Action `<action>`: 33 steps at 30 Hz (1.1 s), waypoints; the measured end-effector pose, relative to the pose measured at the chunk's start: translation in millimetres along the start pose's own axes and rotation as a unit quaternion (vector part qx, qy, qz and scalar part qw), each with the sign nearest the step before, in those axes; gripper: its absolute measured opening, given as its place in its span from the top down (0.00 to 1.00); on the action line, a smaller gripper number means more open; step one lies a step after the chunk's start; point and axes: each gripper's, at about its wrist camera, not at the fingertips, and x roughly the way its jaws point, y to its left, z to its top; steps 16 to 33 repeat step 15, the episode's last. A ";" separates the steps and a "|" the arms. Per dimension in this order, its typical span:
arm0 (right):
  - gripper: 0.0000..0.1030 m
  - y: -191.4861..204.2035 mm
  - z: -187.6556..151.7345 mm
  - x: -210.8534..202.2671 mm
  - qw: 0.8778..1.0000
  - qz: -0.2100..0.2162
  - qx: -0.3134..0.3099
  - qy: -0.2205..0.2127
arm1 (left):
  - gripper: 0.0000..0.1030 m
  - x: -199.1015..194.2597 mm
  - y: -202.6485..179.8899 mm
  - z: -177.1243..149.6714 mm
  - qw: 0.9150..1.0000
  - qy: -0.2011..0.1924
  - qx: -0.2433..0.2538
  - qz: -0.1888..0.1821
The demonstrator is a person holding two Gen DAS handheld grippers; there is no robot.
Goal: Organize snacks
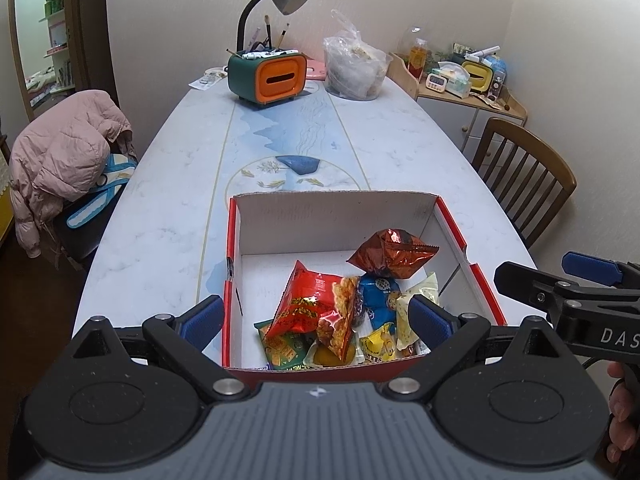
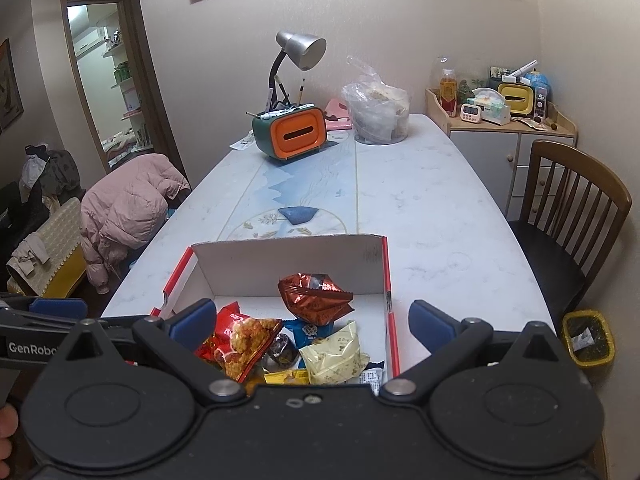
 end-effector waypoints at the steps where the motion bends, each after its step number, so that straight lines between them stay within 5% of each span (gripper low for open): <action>1: 0.00 0.0 0.0 -0.3 1.000 0.000 0.000 0.000 | 0.04 0.4 -0.1 0.2 1.000 0.001 0.000 -0.001; 33: 0.00 -6.5 6.4 -3.8 1.000 -0.016 0.001 -0.003 | 0.04 1.0 -4.2 6.6 1.000 -0.011 -0.002 -0.009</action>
